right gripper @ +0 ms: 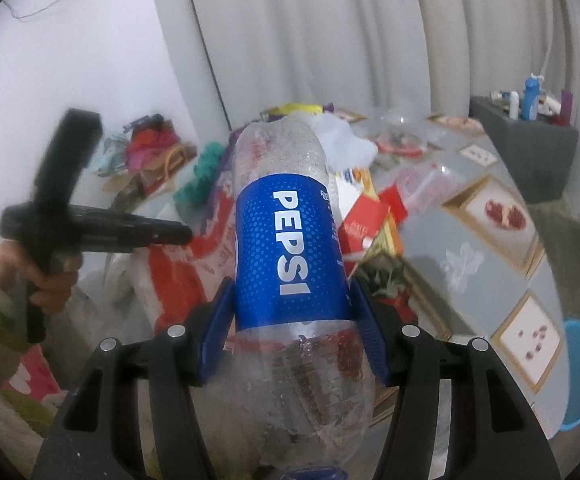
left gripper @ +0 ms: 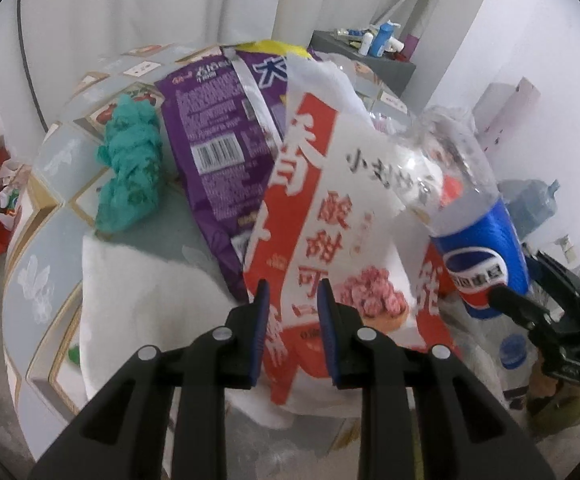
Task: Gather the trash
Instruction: 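Grasp the white-and-red snack bag edge with the left gripper and lift it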
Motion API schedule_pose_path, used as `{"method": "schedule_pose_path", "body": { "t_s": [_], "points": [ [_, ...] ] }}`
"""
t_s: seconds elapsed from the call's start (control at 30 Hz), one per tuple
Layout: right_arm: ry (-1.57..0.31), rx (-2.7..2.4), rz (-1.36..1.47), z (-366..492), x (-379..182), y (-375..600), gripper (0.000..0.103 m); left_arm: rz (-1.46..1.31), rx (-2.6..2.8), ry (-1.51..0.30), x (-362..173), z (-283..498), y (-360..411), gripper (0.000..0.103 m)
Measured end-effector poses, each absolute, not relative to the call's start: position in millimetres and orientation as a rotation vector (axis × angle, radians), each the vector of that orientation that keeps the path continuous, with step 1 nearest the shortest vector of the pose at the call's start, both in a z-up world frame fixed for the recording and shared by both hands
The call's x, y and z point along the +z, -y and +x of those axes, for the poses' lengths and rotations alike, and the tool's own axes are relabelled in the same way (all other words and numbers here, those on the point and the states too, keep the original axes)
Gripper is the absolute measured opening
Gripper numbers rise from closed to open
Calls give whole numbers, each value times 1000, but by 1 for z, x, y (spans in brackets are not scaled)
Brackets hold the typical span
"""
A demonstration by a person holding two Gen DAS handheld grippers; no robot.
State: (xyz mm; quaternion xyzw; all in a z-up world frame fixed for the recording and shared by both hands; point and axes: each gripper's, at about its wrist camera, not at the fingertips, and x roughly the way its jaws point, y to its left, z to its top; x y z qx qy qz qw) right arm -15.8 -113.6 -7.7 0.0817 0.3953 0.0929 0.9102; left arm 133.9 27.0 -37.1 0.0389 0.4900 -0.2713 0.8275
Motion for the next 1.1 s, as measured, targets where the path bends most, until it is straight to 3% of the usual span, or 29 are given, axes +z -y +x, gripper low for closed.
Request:
{"method": "schedule_pose_path", "body": {
  "t_s": [0.2,0.33,0.73,1.1],
  "points": [
    [-824,203,189,-17,-15,115,55,115,-512,-1065,-42,107,-29,28],
    [-821,213,193,-21,-15,115,55,101,-510,-1033,-35,94,-32,37],
    [-836,219,192,-40,-17,114,55,87,-569,-1127,-50,42,-23,37],
    [-836,221,201,-43,-19,116,55,-18,-459,-959,-22,71,-58,37]
  ]
}}
